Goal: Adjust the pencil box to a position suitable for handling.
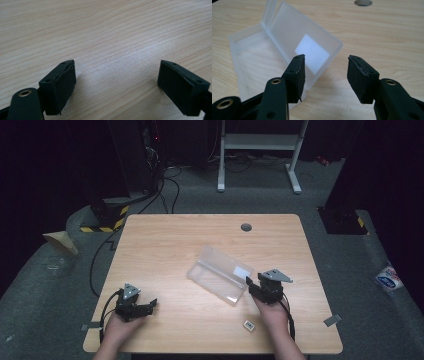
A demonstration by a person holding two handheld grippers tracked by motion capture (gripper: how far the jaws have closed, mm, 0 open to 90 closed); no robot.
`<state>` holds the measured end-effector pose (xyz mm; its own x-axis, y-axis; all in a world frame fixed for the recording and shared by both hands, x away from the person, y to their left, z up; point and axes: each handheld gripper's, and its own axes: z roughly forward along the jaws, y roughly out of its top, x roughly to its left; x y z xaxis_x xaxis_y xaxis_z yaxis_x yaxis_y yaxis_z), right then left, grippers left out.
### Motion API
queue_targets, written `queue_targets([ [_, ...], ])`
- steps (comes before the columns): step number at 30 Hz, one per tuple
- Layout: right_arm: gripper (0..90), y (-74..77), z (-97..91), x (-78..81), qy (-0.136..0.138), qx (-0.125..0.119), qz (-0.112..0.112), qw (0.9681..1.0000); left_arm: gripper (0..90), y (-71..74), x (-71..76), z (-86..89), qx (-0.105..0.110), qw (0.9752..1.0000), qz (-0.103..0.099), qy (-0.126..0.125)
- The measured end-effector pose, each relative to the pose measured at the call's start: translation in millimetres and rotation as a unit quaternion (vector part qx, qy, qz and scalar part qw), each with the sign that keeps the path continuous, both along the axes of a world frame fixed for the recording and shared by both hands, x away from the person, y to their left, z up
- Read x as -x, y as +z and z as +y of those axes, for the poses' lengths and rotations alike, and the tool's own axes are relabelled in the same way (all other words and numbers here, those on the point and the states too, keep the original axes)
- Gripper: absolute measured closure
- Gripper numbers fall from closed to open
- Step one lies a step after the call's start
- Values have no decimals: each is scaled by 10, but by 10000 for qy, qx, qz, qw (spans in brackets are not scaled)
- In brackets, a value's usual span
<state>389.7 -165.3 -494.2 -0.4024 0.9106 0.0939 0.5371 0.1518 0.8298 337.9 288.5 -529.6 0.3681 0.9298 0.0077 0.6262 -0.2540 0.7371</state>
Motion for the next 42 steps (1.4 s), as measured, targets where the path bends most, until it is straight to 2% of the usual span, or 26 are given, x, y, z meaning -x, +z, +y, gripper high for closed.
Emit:
queue_targets([
  [2, 466, -72, 44, 40, 67, 43, 179, 9998, 153, 2, -2, 0, -3, 10000, 15, -21],
  [5, 460, -159, 133, 46, 165, 201, 330, 9991, 153, 1, -6, 1, -5, 10000, -1, -37],
  [9, 464, -208, 209, 33, 245, 395, 383, 9982, 153, 0, -6, 0, 6, 10000, 5, -47],
  [14, 482, -220, 184, 6, 223, 507, 360, 9978, 153, 0, -9, 1, 5, 10000, 6, -64],
  [24, 498, -214, -12, -96, -52, 363, 279, 9989, 153, 0, -9, 1, 5, 10000, 4, -63],
  [28, 512, -122, -73, -17, -4, 253, 216, 9994, 153, 0, -10, 2, 10, 10000, 9, -69],
  [31, 544, -77, -110, 88, 155, 32, 293, 9994, 153, 0, -9, 1, 7, 10000, 7, -68],
  [35, 554, -104, -126, 248, 459, -4, 418, 9981, 154, -1, -5, -2, 20, 10000, 6, -60],
  [38, 534, -122, -76, 302, 571, 120, 469, 9972, 154, 1, -10, 0, 10, 10000, 12, -90],
  [42, 504, -201, 18, 271, 670, 360, 561, 9955, 154, 0, -8, -2, 20, 10000, 13, -83],
])
